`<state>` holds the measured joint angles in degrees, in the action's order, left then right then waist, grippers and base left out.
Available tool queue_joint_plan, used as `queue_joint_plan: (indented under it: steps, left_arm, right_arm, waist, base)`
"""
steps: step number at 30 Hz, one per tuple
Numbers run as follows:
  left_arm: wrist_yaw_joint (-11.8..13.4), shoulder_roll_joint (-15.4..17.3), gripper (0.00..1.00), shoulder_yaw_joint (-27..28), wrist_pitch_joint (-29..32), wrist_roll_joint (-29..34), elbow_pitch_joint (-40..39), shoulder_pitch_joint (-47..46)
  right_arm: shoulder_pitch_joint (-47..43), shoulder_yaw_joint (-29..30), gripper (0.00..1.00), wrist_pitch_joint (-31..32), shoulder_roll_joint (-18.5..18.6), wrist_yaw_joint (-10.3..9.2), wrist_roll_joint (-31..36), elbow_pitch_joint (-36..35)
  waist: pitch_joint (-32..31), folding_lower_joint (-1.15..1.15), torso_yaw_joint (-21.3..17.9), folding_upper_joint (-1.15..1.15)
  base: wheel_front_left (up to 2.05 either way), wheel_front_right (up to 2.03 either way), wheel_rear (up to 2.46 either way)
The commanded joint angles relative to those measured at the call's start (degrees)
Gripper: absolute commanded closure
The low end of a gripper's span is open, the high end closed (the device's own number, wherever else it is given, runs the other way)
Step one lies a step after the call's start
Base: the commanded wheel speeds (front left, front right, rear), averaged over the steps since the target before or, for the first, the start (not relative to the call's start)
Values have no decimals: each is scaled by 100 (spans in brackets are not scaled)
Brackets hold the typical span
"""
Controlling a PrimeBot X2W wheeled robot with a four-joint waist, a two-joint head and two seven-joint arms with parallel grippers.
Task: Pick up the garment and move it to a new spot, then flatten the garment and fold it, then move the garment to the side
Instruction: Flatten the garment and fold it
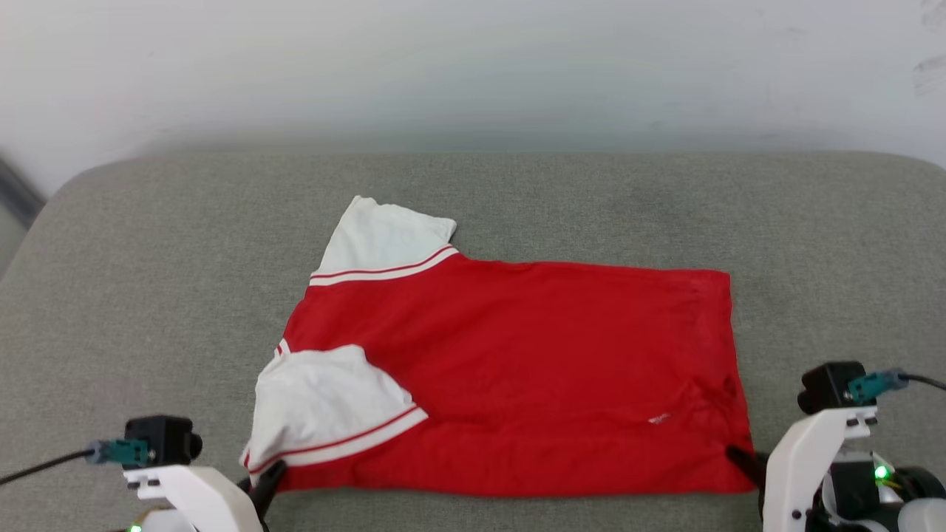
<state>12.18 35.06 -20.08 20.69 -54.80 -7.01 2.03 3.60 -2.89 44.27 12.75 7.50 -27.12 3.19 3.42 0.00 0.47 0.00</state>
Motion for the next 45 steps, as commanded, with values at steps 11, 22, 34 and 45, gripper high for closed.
queue_joint_plan:
  steps: [11,22,34,45]
  left_arm:
    - [-94,-307,0,-204,-169,17,556,-28]
    - [77,-299,0,207,-1212,630,449,-637]
    - [-115,-33,0,380,-1090,1037,941,-2830]
    - [-1038,851,0,118,1140,678,2102,-5155]
  right_arm:
    - [-444,38,0,-786,-88,-2,179,234]
    - [-200,200,0,-3090,-337,-2,991,-301]
    - [570,270,0,-3960,-830,-2,1667,-1283]
    - [1092,96,0,-4290,-987,-2,1578,-1405]
  waist:
    - [-6,0,-35,0]
    - [-4,0,-345,0]
    - [1377,0,-971,0]
    - [2486,0,-1517,0]
  base:
    - [0,0,0]
    - [0,0,0]
    - [0,0,0]
    - [0,0,0]
